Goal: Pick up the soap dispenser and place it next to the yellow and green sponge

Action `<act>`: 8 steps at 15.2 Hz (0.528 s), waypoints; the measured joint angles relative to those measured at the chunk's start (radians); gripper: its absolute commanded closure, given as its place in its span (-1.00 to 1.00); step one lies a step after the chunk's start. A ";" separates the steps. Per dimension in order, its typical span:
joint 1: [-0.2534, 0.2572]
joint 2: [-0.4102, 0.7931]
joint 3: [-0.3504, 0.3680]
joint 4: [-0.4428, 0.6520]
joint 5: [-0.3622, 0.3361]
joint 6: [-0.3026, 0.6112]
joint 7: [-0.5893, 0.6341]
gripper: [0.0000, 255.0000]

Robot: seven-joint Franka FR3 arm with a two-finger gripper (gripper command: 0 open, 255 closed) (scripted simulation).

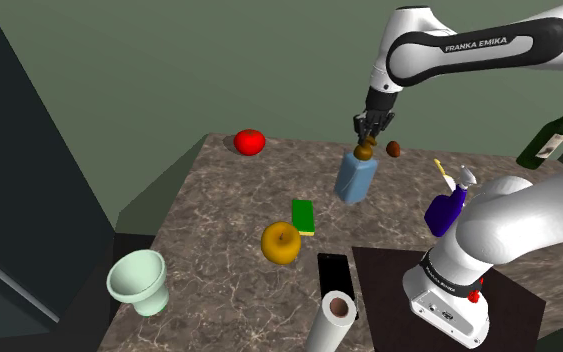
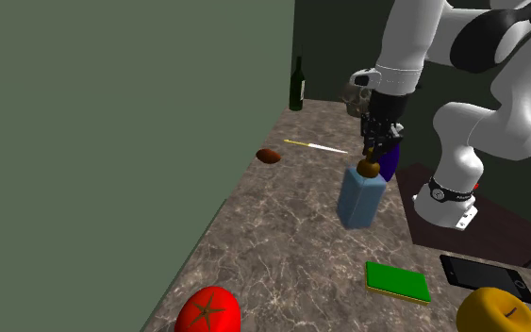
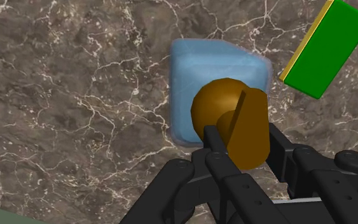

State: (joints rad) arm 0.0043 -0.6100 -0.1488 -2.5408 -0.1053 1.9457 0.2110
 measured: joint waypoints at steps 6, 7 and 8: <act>-0.001 0.017 -0.005 -0.049 -0.004 0.066 0.001 1.00; -0.002 0.017 -0.006 -0.051 -0.004 0.069 0.001 1.00; -0.002 0.017 -0.006 -0.052 -0.004 0.070 0.001 1.00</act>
State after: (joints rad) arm 0.0026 -0.5927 -0.1547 -2.5932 -0.1097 2.0159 0.2116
